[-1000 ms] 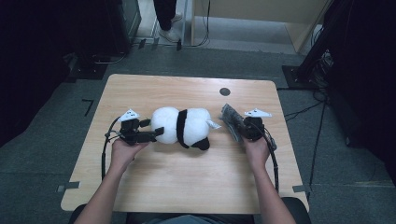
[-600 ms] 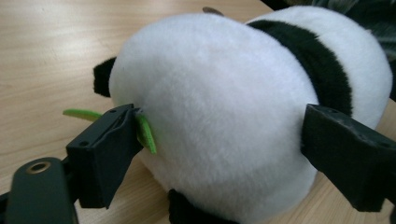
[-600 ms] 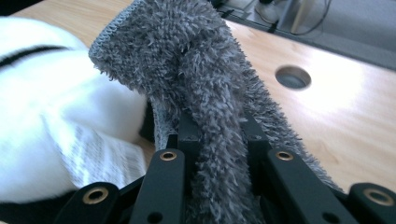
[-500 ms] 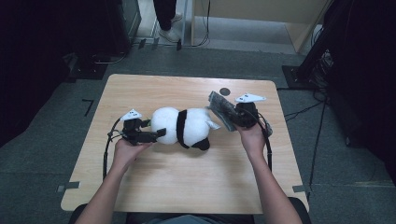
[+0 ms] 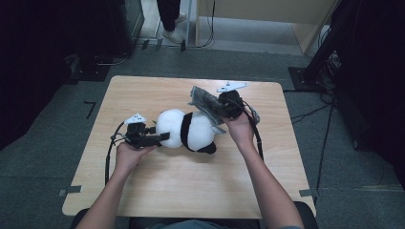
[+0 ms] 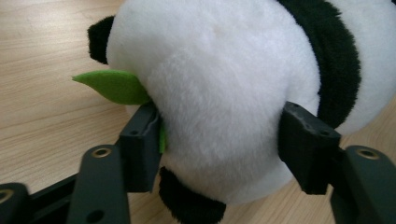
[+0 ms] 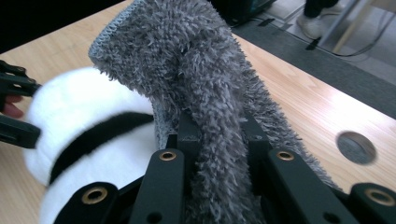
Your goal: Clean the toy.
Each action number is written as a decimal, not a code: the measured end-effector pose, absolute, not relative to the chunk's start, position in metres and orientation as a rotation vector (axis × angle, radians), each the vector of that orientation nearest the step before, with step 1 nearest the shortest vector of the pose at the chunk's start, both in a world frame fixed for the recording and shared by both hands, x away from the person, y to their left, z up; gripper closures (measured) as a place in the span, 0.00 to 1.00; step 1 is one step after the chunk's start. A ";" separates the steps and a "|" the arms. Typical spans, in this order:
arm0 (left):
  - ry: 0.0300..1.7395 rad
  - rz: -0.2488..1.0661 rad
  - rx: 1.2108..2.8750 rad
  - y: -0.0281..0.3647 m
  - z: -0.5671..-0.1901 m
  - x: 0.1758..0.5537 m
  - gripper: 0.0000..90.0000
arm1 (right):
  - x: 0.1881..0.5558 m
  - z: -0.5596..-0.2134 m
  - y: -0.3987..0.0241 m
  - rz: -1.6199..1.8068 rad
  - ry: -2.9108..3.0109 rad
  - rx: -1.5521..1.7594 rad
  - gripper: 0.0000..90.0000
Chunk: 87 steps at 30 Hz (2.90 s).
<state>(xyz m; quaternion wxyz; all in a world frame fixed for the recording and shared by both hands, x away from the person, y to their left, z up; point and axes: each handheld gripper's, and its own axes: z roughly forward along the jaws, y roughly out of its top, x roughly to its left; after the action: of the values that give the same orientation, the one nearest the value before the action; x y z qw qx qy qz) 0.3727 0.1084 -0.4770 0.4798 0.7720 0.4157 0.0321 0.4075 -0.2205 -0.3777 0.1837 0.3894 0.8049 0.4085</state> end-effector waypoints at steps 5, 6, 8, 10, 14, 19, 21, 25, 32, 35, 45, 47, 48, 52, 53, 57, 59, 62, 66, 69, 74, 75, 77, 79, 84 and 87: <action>1.026 0.089 1.883 0.108 -0.475 0.369 0.52 | 0.417 -0.372 -0.198 1.151 2.322 1.072 0.85; 1.028 0.093 1.884 0.108 -0.475 0.369 0.53 | 0.420 -0.372 -0.194 1.143 2.330 1.058 0.85; 1.038 0.097 1.882 0.108 -0.475 0.368 0.54 | 0.424 -0.371 -0.185 1.138 2.349 1.043 0.85; 1.043 0.100 1.882 0.107 -0.474 0.368 0.54 | 0.429 -0.370 -0.176 1.126 2.372 1.030 0.85; 1.047 0.108 1.883 0.107 -0.474 0.367 0.53 | 0.438 -0.369 -0.157 1.109 2.413 1.009 0.85; 1.055 0.118 1.885 0.106 -0.473 0.365 0.53 | 0.449 -0.371 -0.134 1.099 2.445 0.981 0.85; 1.055 0.127 1.887 0.105 -0.472 0.364 0.53 | 0.453 -0.375 -0.126 1.092 2.465 0.973 0.85; 1.053 0.138 1.881 0.104 -0.473 0.363 0.53 | 0.458 -0.386 -0.111 1.073 2.504 0.975 0.85; 1.063 0.137 1.880 0.104 -0.472 0.362 0.54 | 0.465 -0.401 -0.106 0.977 2.587 0.994 0.84; 1.067 0.136 1.880 0.104 -0.473 0.363 0.54 | 0.467 -0.401 -0.111 0.936 2.605 0.987 0.84; 1.075 0.114 1.859 0.106 -0.474 0.364 0.54 | 0.469 -0.402 -0.153 0.931 2.598 1.025 0.84; 1.076 0.114 1.859 0.106 -0.474 0.364 0.54 | 0.469 -0.402 -0.163 0.946 2.583 1.041 0.84; 1.077 0.115 1.858 0.106 -0.474 0.363 0.54 | 0.470 -0.403 -0.168 0.951 2.577 1.051 0.84; 1.077 0.115 1.859 0.106 -0.474 0.363 0.54 | 0.469 -0.403 -0.187 0.940 2.562 1.087 0.84; 1.077 0.115 1.859 0.106 -0.474 0.363 0.54 | 0.469 -0.403 -0.191 0.940 2.561 1.084 0.84; 1.076 0.119 1.857 0.106 -0.475 0.363 0.53 | 0.466 -0.405 -0.211 0.939 2.536 1.122 0.84; 1.074 0.124 1.856 0.106 -0.475 0.363 0.53 | 0.464 -0.408 -0.220 0.940 2.531 1.144 0.84; 1.075 0.125 1.855 0.106 -0.475 0.363 0.53 | 0.462 -0.411 -0.231 0.945 2.523 1.180 0.84; 1.076 0.127 1.851 0.106 -0.475 0.363 0.53 | 0.462 -0.407 -0.234 0.976 2.503 1.188 0.84; 1.078 0.132 1.848 0.106 -0.475 0.362 0.53 | 0.462 -0.397 -0.227 0.993 2.482 1.162 0.84; 1.083 0.133 1.846 0.105 -0.474 0.361 0.53 | 0.465 -0.382 -0.203 1.023 2.478 1.103 0.83; 1.084 0.133 1.846 0.105 -0.473 0.361 0.53 | 0.466 -0.380 -0.197 1.021 2.482 1.091 0.83; 1.088 0.131 1.845 0.105 -0.472 0.361 0.53 | 0.468 -0.378 -0.183 1.028 2.491 1.061 0.83; 1.087 0.134 1.846 0.105 -0.472 0.360 0.54 | 0.470 -0.377 -0.168 1.041 2.496 1.058 0.83; 1.083 0.144 1.849 0.104 -0.472 0.360 0.54 | 0.471 -0.378 -0.134 1.062 2.526 1.021 0.82; 1.080 0.153 1.849 0.103 -0.471 0.359 0.54 | 0.469 -0.382 -0.118 1.072 2.562 1.002 0.82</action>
<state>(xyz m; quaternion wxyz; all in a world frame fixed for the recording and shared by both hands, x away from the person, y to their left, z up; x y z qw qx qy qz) 0.3592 0.1035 -0.4709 0.4771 0.7569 0.4422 0.0625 0.4692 -0.1177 -0.3822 0.0943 0.3377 0.8639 0.3615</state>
